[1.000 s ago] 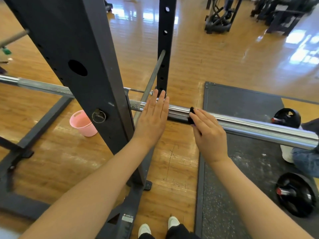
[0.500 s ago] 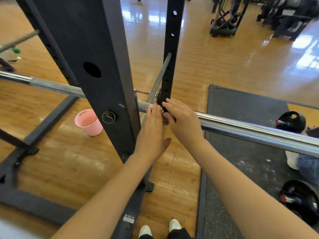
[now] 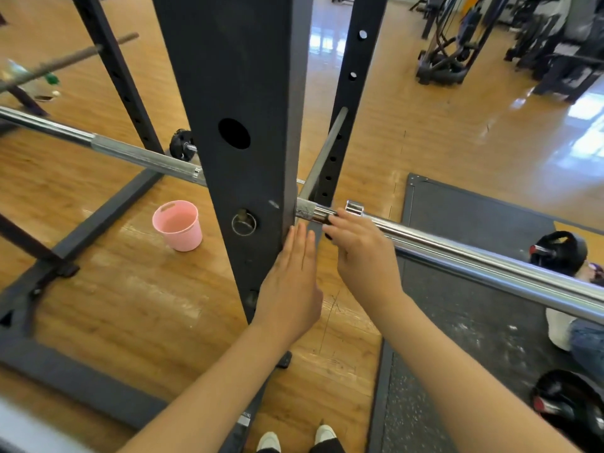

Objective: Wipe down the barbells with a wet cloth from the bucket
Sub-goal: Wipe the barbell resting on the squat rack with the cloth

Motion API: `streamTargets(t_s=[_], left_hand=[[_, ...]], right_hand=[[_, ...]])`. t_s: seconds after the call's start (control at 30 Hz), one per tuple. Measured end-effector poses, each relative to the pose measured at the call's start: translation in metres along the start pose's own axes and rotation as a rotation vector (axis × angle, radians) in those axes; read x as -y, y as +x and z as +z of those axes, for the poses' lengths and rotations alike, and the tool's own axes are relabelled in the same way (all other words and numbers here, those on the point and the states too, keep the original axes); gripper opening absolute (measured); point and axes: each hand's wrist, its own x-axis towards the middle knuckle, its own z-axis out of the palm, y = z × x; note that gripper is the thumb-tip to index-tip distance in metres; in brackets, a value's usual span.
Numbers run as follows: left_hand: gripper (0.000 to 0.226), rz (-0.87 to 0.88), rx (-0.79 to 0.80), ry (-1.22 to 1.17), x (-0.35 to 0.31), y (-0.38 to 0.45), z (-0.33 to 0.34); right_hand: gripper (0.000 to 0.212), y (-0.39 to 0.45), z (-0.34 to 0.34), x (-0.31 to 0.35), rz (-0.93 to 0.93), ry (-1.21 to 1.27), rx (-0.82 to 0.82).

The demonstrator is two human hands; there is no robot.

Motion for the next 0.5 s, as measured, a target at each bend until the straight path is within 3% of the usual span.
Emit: streamTargets(t_s=[0.1, 0.2, 0.3, 0.4, 0.5], left_hand=[[0.081, 0.075, -0.177, -0.019, 0.008, -0.015, -0.004], [0.057, 0.147, -0.324, -0.063, 0.018, -0.026, 0.0], [0.051, 0.18, -0.398, -0.109, 0.031, -0.033, 0.0], [0.053, 0.12, -0.391, -0.046, 0.053, -0.042, 0.001], [0.061, -0.001, -0.276, 0.061, 0.079, -0.047, 0.0]], right_hand=[[0.037, -0.016, 0.004, 0.016, 0.071, 0.022, -0.021], [0.03, 0.005, 0.009, 0.021, 0.056, 0.015, -0.09], [0.016, 0.036, 0.013, 0.019, 0.043, -0.058, -0.034], [0.021, 0.029, 0.015, 0.029, 0.005, -0.08, 0.09], [0.032, 0.0, 0.014, 0.041, -0.007, 0.039, 0.067]])
